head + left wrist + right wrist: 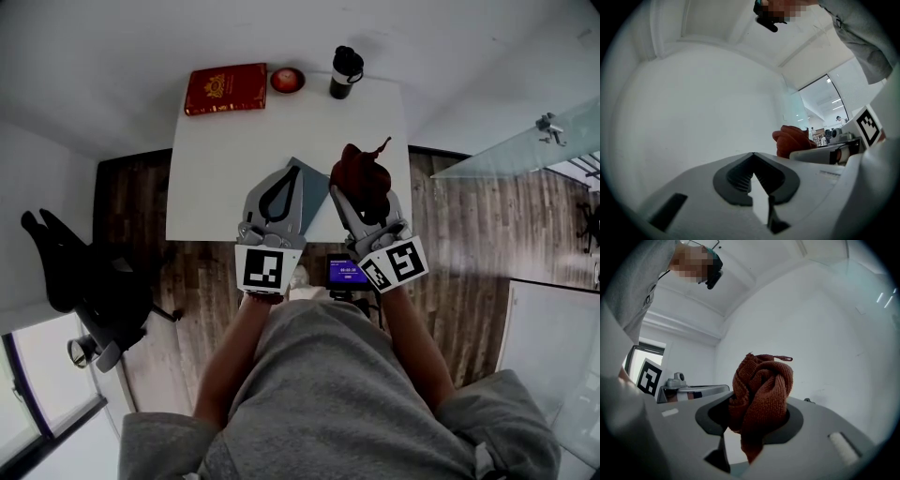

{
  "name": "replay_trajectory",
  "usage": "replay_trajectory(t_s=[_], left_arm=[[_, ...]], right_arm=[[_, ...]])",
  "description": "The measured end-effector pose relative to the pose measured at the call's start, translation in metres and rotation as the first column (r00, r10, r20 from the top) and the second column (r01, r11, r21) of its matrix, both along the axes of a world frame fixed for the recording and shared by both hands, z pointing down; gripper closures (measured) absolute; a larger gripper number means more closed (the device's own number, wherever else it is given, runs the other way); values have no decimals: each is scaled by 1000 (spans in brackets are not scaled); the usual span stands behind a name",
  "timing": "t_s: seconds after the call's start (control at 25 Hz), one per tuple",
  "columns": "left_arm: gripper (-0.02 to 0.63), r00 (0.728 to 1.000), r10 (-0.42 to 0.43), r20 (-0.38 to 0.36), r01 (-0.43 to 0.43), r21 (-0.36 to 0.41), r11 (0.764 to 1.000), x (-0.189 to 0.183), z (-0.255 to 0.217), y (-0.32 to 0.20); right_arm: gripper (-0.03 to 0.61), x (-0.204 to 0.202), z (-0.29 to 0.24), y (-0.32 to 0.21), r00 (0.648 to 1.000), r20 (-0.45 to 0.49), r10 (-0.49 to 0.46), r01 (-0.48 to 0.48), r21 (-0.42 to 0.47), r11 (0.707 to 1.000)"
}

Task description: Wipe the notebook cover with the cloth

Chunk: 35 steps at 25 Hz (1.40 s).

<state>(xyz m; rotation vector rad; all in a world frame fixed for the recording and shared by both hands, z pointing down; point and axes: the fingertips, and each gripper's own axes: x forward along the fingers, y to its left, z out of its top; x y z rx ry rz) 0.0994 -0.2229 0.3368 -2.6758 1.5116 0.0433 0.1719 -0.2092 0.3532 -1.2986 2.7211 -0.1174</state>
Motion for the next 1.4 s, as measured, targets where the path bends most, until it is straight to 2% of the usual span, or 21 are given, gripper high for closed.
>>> replay_trajectory(t_s=[0.56,1.4], left_arm=[[620,1000,21,20,-21,11,1000,6,4,-1],[620,999,33,17,-33,-26,999,3,19,-5]], right_arm=[[411,-1,7,0,1000,-19,0,0,-16,1000],[411,-1,15,-1,999,-46,11,-13,-32,999]])
